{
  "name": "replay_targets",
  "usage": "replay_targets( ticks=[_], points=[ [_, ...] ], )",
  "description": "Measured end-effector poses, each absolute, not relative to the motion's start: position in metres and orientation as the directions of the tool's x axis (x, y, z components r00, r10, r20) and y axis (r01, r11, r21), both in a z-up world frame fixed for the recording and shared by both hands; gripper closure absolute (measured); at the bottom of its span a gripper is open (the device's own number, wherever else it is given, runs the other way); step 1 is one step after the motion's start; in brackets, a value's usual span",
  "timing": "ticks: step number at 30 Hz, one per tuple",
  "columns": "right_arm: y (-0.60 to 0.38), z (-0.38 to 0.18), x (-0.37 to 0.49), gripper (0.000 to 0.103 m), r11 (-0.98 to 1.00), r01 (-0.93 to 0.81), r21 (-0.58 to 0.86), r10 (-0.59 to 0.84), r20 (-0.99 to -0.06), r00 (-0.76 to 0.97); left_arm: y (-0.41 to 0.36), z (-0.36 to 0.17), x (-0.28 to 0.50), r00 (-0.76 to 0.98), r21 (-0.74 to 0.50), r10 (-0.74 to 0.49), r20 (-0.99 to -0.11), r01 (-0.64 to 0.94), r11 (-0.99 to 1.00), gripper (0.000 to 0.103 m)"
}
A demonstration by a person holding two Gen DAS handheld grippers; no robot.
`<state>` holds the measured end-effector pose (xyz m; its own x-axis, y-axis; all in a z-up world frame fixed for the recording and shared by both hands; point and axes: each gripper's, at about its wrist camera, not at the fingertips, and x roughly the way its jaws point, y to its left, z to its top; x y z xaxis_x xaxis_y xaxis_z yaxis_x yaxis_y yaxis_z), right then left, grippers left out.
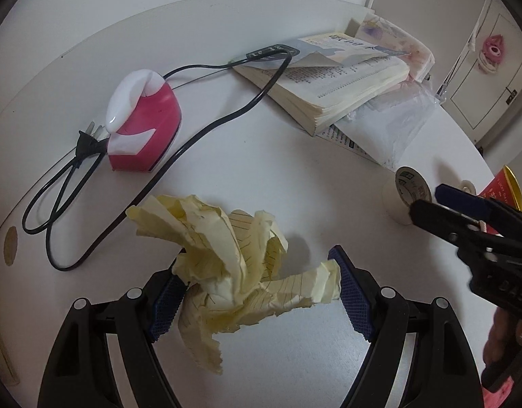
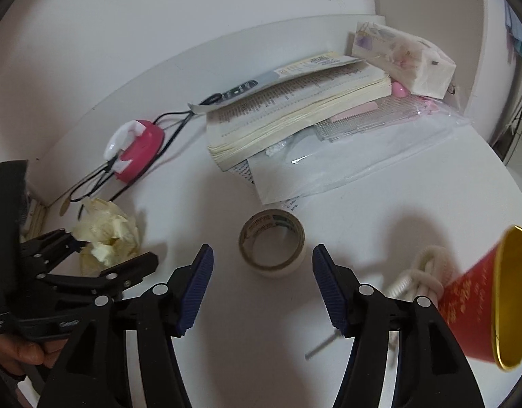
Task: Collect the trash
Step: 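Grasp the crumpled yellow paper with the left tool while the right tool grasps the tape roll, then carry the yellow paper and tape roll over the orange bin with both tools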
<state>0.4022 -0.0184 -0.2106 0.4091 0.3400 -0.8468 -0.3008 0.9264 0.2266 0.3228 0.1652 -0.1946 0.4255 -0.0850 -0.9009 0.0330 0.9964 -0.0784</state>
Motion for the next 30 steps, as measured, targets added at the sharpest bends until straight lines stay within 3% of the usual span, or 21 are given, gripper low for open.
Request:
replay_targets(
  ticks=[1,3,8,10,12,30],
  points=[
    [-0.015,-0.214,0.405,0.042,0.929,-0.305,0.21,0.327,-0.852,0.409,0.167,-0.195,0.322,0.428,-0.084,-0.09,-0.899,0.033,0.996,0.025],
    [-0.011,-0.219,0.408,0.042,0.93,-0.311,0.196,0.317,-0.857,0.407,0.17,-0.198,0.322,0.412,-0.109,-0.116,-0.904,0.04,0.993,0.04],
    [-0.004,-0.227,0.41,0.043,0.934,-0.316,0.167,0.293,-0.865,0.407,0.174,-0.197,0.323,0.427,-0.114,-0.122,-0.896,0.043,0.993,0.044],
    [-0.004,-0.228,0.41,0.055,0.934,-0.316,0.167,0.293,-0.863,0.411,0.176,-0.197,0.323,0.426,-0.115,-0.119,-0.897,0.034,0.993,0.05],
    [-0.005,-0.228,0.411,0.056,0.932,-0.315,0.179,0.303,-0.862,0.406,0.18,-0.196,0.325,0.422,-0.143,-0.143,-0.895,0.03,0.989,0.055],
    [-0.027,-0.184,0.344,0.056,0.909,-0.299,0.289,0.396,-0.822,0.41,0.144,-0.157,0.282,0.453,-0.14,-0.164,-0.876,0.087,0.986,0.057]
  ],
)
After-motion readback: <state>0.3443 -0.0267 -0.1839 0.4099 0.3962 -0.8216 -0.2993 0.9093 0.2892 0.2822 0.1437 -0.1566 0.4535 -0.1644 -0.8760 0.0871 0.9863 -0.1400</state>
